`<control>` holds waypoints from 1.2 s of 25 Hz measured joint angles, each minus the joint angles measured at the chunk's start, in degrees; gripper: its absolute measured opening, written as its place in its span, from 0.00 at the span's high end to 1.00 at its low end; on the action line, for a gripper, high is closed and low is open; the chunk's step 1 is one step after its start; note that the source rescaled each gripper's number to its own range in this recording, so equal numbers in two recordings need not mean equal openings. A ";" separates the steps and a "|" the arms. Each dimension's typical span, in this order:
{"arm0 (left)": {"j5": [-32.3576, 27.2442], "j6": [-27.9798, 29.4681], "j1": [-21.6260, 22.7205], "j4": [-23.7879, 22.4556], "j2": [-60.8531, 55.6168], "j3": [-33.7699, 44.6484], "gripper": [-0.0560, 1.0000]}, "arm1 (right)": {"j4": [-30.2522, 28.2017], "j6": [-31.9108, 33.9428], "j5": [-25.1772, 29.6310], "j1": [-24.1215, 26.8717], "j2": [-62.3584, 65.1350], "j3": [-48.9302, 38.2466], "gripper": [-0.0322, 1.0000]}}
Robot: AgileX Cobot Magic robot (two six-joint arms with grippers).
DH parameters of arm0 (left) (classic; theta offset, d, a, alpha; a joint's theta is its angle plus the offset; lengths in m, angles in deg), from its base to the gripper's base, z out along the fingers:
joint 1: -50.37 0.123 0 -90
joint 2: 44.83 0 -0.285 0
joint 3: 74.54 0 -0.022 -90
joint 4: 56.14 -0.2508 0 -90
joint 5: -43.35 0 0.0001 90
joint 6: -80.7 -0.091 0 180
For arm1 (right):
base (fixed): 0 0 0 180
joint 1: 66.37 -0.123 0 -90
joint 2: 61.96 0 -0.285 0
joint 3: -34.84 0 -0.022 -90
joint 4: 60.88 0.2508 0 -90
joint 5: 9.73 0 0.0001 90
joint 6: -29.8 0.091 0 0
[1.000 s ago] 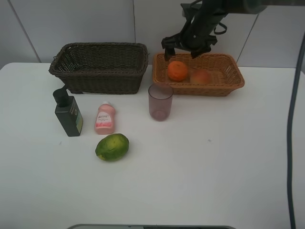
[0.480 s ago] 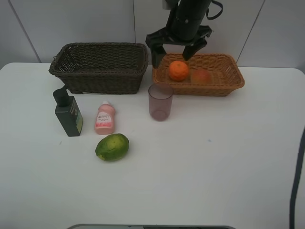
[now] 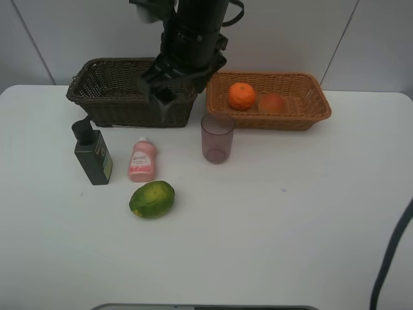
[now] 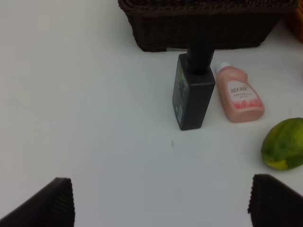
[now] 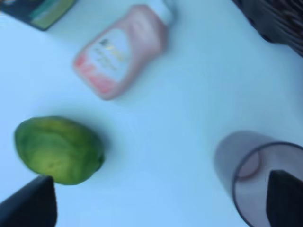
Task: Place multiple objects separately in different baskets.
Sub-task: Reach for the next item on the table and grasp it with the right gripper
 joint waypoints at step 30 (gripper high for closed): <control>0.00 0.00 0.00 0.00 0.00 0.00 0.05 | 1.04 -26.57 -15.37 -10.00 -3.32 -15.53 0.06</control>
